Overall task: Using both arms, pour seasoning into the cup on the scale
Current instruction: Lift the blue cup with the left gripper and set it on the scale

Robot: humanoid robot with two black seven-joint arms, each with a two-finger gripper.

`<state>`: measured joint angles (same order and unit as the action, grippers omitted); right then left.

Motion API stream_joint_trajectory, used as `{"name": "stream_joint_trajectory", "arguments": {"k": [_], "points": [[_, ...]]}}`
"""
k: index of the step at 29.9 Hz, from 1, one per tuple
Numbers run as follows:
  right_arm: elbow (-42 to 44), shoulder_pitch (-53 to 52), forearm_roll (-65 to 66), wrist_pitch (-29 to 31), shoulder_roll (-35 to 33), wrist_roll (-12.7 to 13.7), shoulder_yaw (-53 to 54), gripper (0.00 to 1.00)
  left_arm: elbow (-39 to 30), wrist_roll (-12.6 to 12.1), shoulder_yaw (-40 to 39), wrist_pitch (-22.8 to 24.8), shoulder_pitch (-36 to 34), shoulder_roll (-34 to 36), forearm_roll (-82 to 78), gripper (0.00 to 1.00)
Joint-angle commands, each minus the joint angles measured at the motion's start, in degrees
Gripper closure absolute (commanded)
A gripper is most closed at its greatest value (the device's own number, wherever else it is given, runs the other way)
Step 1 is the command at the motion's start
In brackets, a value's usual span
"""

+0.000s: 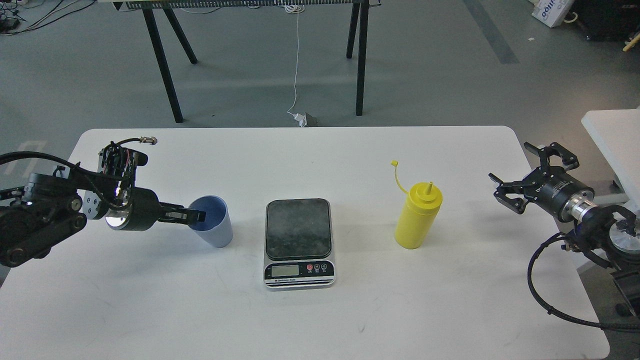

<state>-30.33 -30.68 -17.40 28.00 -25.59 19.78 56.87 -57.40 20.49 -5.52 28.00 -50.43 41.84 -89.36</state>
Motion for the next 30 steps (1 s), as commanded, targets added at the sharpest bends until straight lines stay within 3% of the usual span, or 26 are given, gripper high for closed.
{"name": "stream_joint_trajectory", "arguments": {"k": [1,7,11,16,22,30], "points": [[0.0,0.2,-0.1,0.0,-0.1,0.0,0.1,0.01,0.1,0.1,0.0,0.0,-0.4,0.4,0.0,1.00],[0.0,0.3,-0.1,0.0,-0.1,0.0,0.1,0.01,0.1,3.0,-0.2,0.0,-3.6,0.4,0.2,1.00],[0.0,0.3,-0.1,0.0,-0.1,0.0,0.2,0.01,-1.1,3.0,-0.7,0.0,-7.9,-0.1,0.7,1.00],[0.0,0.3,-0.1,0.0,-0.1,0.0,0.5,0.01,-1.1,2.8,-0.2,0.0,-13.7,-6.9,0.7,0.99],[0.1,0.4,-0.2,0.0,-0.2,0.0,0.9,0.01,-0.5,1.7,1.2,0.0,-13.5,-13.5,-0.2,0.99],[0.1,0.4,-0.2,0.0,-0.1,0.0,1.0,0.01,-0.5,1.2,5.3,0.0,-13.0,-14.0,-0.2,0.99]]}}
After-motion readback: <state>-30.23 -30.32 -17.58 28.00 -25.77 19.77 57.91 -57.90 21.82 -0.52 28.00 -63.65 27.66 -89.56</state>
